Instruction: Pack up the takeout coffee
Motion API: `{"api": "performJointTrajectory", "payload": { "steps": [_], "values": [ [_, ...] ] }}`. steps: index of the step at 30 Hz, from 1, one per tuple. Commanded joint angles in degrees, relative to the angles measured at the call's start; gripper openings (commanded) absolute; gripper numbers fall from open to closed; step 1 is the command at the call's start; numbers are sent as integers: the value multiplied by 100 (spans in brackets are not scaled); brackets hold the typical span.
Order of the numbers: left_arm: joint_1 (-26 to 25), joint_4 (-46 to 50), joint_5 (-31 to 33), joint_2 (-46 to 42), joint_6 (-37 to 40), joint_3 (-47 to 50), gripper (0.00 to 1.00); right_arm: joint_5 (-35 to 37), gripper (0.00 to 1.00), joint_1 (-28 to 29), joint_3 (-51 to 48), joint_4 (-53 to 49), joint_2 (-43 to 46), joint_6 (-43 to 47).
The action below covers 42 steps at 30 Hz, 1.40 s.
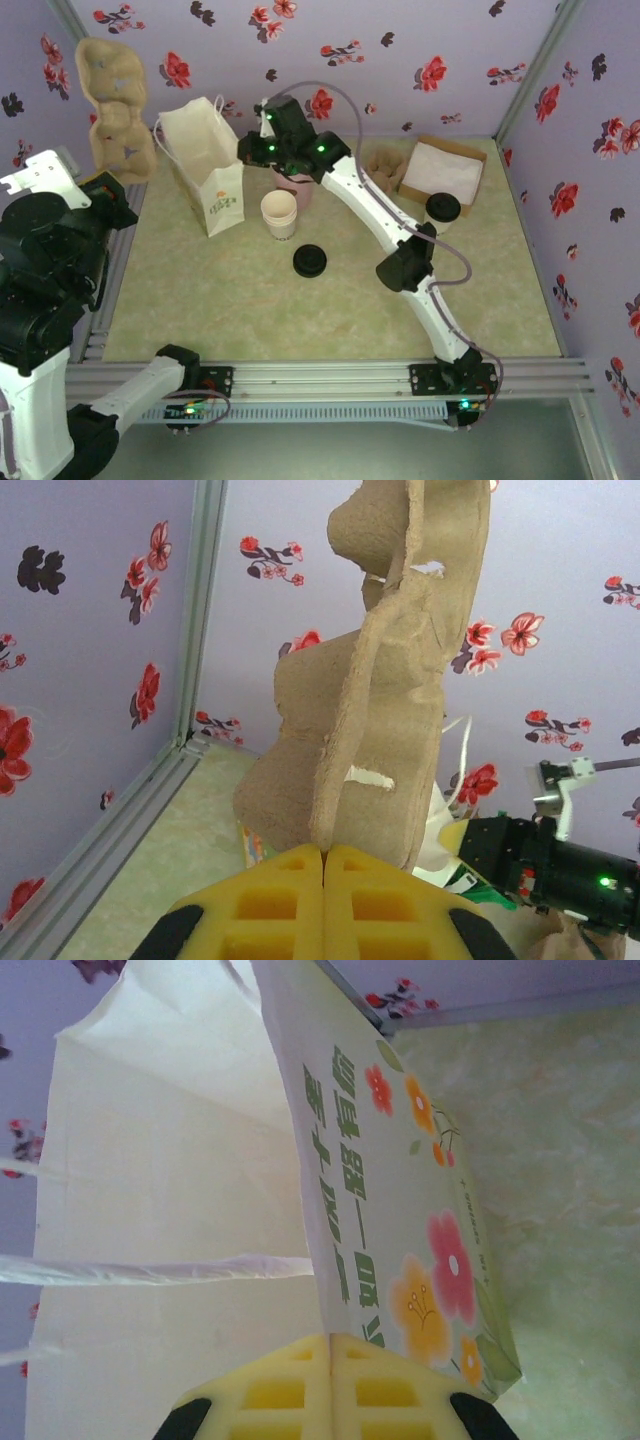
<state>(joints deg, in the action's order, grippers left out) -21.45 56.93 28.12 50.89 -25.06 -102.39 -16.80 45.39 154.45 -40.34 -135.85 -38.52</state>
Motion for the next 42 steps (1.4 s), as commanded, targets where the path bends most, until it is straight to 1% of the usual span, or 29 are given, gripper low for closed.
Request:
{"api": "performJointTrajectory", "payload": {
  "steps": [1, 6, 10, 12, 13, 16, 18, 20, 25, 29, 34, 39, 42],
  "values": [
    [45, 143, 102, 146, -69, -622, 0, -192, 0, -45, 66, -164, 898, 346],
    [44, 197, 11, 242, -111, -1104, 0, -202, 0, -39, -572, -164, 1710, 521],
    [41, 239, -70, 328, -156, -1494, 0, -177, 0, -39, -683, -513, 2184, 677],
    [37, 272, -148, 392, -172, -1698, 0, -218, 0, -33, -936, -595, 2526, 701],
    [35, 317, -182, 436, -196, -1817, 0, -160, 0, -33, -1084, -635, 2696, 736],
    [36, 369, -393, 512, -269, -2078, 0, 325, 0, -36, -1612, -864, 3332, 944],
    [43, 362, -533, 532, -311, -2202, 0, 697, 0, -48, -2201, -866, 3870, 1050],
    [41, 367, -651, 562, -349, -2284, 0, 869, 0, -91, -2729, -880, 4339, 1113],
    [40, 374, -922, 632, -433, -2231, 0, 1305, 0, -171, -3845, -1309, 5298, 1192],
    [37, 337, -1230, 725, -550, -2046, 0, 1627, 0, -229, -4892, -1437, 6066, 1157],
    [39, 334, -1605, 865, -749, -1800, 0, 1594, 0, -411, -6073, -1531, 6847, 924],
    [38, 293, -2040, 992, -977, -1553, 0, 1626, 0, -629, -6987, -1523, 7475, 621],
    [27, 321, -2250, 1099, -1061, -1524, 0, 1608, 0, -755, -7380, -1575, 7666, 461]
  ]
}}
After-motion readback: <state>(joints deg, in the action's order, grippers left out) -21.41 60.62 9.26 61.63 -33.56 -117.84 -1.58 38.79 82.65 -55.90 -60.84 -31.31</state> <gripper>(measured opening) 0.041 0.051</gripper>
